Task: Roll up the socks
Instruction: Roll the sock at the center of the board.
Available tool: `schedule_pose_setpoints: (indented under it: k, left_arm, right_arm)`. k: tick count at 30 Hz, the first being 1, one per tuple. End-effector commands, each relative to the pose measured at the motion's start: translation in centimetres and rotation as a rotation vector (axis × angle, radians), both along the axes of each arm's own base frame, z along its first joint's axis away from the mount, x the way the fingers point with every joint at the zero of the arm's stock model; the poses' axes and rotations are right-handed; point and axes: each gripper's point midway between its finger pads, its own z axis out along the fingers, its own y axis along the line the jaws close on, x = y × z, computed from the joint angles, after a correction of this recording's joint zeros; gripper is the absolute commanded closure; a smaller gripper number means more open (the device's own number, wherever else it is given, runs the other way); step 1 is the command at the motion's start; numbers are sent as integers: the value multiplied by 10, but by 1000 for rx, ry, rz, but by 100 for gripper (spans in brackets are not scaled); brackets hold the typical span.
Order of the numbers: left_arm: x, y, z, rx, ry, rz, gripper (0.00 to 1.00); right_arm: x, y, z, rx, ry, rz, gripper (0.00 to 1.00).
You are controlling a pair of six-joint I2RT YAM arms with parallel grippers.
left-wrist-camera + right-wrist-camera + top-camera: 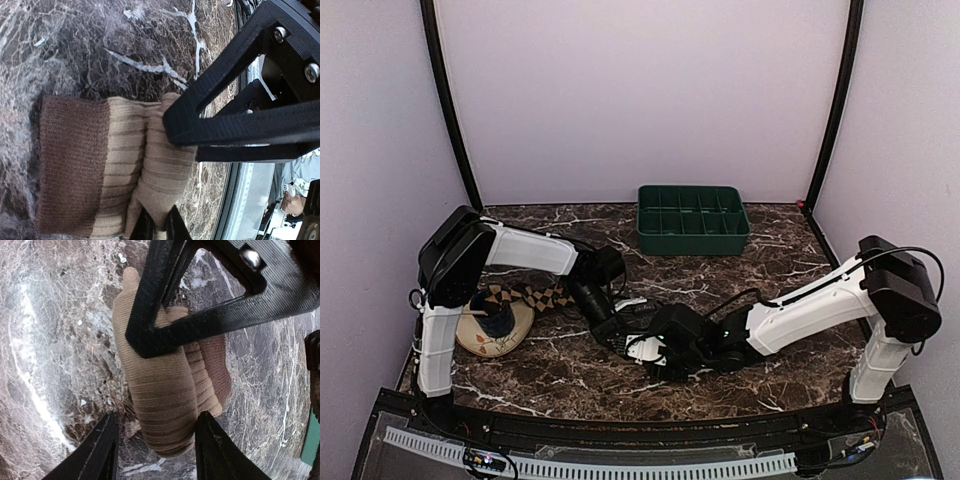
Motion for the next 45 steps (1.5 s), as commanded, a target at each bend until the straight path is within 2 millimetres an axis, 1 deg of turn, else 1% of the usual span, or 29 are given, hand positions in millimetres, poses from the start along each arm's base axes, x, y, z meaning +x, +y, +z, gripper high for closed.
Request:
schedule_pose_setpoints:
  k: [1, 4, 7, 9, 10, 12, 20, 23, 25, 28, 30, 33, 40, 45]
  left_arm:
    - [-7, 14, -15, 75, 34, -15, 100]
    - [-7, 13, -15, 73, 40, -14, 100]
    - [-6, 14, -15, 71, 39, -12, 100]
    - [-6, 14, -15, 68, 41, -11, 100]
    - [-5, 14, -15, 67, 42, -10, 100]
    - [-5, 13, -15, 65, 43, -10, 100]
    - [-1, 13, -11, 51, 55, 6, 100]
    - [4, 14, -10, 65, 47, 19, 100]
    - [11, 15, -9, 75, 30, 41, 100]
    - [22, 18, -3, 77, -14, 77, 90]
    - [28, 20, 4, 61, -29, 106, 88]
    - [36, 23, 15, 22, -47, 146, 82]
    - [40, 24, 33, -39, -42, 177, 73]
    - [40, 27, 39, -47, -54, 190, 73]
  right_arm:
    - [6, 12, 7, 14, -38, 23, 53]
    - [9, 11, 3, 4, -27, 25, 54]
    - [12, 10, 1, 2, -14, 29, 58]
    - [12, 9, -1, -3, 0, 34, 63]
    - [13, 9, -3, -8, 9, 37, 68]
    - [14, 7, -7, -18, 28, 41, 74]
    - [8, 0, -21, -56, 126, 59, 89]
    - [8, 0, -23, -61, 163, 63, 92]
    - [8, 0, -24, -62, 191, 62, 93]
    - [8, -1, -27, -76, 234, 55, 95]
    - [8, -2, -31, -86, 260, 52, 96]
    - [8, -3, -32, -77, 287, 42, 97]
    - [9, -4, -34, -71, 332, 21, 98]
    - [9, -1, -33, -63, 352, 13, 98]
